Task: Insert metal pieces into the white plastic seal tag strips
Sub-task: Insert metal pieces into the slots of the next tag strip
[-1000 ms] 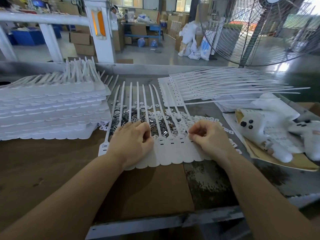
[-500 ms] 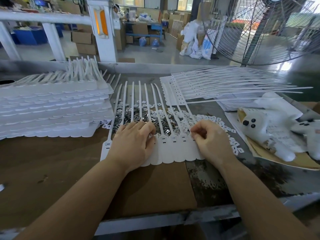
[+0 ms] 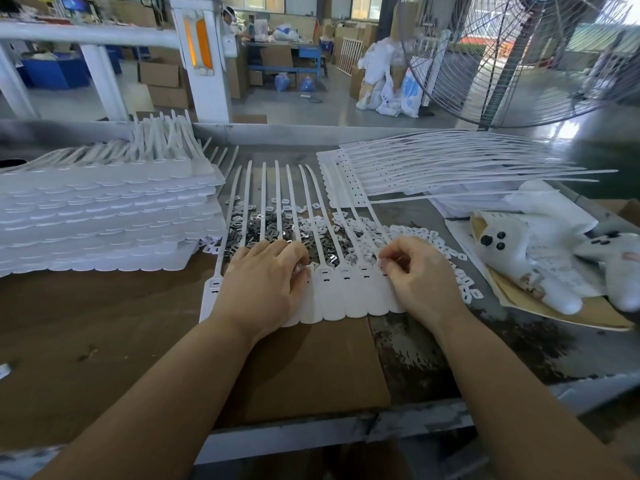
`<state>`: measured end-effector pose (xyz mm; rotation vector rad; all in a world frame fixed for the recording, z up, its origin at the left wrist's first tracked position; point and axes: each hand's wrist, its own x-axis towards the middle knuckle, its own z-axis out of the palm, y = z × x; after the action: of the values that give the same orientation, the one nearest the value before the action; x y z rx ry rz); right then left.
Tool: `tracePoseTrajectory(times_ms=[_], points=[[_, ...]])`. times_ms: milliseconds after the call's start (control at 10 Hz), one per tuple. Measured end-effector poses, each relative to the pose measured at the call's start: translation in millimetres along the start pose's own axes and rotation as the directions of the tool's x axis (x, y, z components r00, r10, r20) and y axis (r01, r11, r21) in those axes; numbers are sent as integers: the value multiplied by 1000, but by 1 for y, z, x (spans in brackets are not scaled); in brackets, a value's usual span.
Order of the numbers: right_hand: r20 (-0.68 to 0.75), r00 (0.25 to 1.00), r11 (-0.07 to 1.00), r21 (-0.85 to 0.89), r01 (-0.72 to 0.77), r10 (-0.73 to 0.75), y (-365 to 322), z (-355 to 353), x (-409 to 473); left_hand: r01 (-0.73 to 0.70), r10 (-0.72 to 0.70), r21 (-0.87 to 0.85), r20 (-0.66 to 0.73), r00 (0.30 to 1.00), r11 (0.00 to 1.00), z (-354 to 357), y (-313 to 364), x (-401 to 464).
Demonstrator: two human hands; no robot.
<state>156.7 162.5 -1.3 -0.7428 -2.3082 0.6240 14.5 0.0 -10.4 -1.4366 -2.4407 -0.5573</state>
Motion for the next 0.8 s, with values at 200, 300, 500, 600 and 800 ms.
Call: tracePoseTrajectory(times_ms=[200,300,500,600,800], points=[[-279,951,975,-133,-178,135,3,-4,0,1,-1,-7,0,1000,1000,-2,0,-1],[-226,943,922,-247,-300,246,7,-2,1,-6,6,-9,0,1000,1000,-3,0,0],[-169,955,883,-368,-290,243,7,-2,3,-26,26,-18,-13,1000,999,-5,1,0],[-193,952,889,-352,-292,236,7,-3,4,-36,36,-25,-14,999,999,-6,2,0],[-235,949,926,-263,-272,212,6,-6,3,-39,39,-41,-2,999,998,-7,1,0]])
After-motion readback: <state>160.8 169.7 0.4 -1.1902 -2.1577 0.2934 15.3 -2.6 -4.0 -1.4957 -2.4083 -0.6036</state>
